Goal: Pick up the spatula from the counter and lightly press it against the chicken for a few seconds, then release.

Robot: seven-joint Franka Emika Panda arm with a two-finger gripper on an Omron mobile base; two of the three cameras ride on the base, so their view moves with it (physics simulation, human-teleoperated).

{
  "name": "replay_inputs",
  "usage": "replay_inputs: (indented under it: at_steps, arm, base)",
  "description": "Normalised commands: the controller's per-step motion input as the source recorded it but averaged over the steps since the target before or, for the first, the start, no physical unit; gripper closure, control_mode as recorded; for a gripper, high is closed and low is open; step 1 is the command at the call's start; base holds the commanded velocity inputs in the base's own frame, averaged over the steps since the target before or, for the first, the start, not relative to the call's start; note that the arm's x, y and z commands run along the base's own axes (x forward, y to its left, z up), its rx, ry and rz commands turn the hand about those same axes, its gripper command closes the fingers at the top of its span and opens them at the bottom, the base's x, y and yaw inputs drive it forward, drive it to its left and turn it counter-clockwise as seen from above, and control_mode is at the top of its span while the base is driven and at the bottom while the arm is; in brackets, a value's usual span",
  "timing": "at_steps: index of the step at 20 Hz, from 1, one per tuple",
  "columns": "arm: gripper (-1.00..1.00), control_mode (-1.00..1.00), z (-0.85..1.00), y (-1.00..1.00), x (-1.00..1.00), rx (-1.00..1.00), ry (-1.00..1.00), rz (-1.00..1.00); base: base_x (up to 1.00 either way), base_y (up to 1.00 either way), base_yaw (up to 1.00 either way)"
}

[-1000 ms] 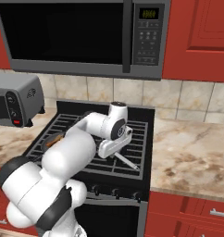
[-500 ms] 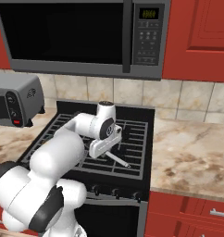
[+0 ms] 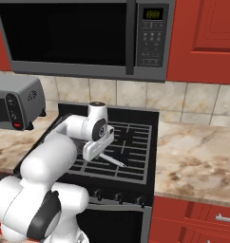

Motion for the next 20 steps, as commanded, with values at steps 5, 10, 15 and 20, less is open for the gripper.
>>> replay_inputs:
  at_steps: [5, 10, 15, 20]
  arm:
    - [1.0, -1.0, 0.03, 0.36, 0.14, 0.0, 0.0, 0.08]
    - [1.0, -1.0, 0.0, 0.34, 0.26, 0.0, 0.03, 0.04]
    - [1.0, -1.0, 0.0, 0.32, 0.25, 0.0, 0.04, 0.0]
    - [1.0, -1.0, 0.0, 0.29, 0.2, 0.0, 0.02, 0.0]
  base:
    - [0.0, 0.0, 0.0]
    - [0.0, 0.0, 0.0]
    - [0.0, 0.0, 0.0]
    - [0.0, 0.0, 0.0]
